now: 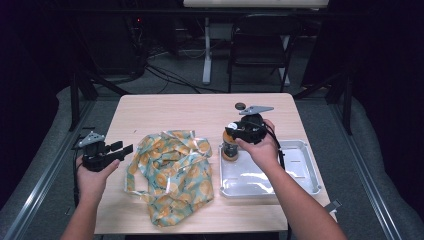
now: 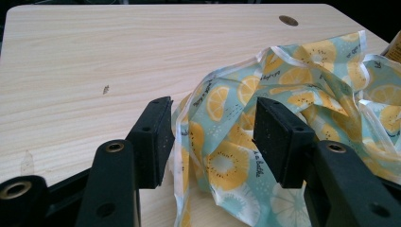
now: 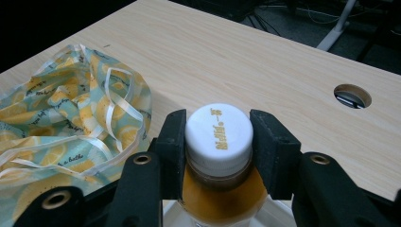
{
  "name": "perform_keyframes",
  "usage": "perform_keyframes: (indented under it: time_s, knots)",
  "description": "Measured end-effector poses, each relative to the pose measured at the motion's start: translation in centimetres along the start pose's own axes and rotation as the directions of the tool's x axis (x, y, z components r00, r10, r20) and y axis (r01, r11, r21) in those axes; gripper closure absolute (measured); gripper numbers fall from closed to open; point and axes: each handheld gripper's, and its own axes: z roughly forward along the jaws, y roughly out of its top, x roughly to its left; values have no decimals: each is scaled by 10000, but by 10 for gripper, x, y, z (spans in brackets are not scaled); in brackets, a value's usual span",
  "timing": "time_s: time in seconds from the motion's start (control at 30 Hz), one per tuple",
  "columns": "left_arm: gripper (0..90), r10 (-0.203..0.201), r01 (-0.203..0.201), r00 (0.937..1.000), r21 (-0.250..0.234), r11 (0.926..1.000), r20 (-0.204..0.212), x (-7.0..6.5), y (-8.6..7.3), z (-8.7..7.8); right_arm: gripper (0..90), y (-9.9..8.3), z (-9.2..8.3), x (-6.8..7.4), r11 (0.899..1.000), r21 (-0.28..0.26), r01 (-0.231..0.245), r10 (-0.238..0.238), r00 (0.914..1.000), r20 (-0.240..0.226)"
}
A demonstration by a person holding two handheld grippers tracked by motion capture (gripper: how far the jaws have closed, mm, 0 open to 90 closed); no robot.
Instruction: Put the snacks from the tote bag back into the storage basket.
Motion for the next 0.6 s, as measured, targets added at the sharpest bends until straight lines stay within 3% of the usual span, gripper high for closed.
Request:
perform_keyframes:
  time_s: [0.6]
  knots:
    - [480, -42, 42, 10000, -98, 9999, -24, 1, 0, -1, 436, 0, 0, -2, 10000, 48, 24, -24, 10000, 34]
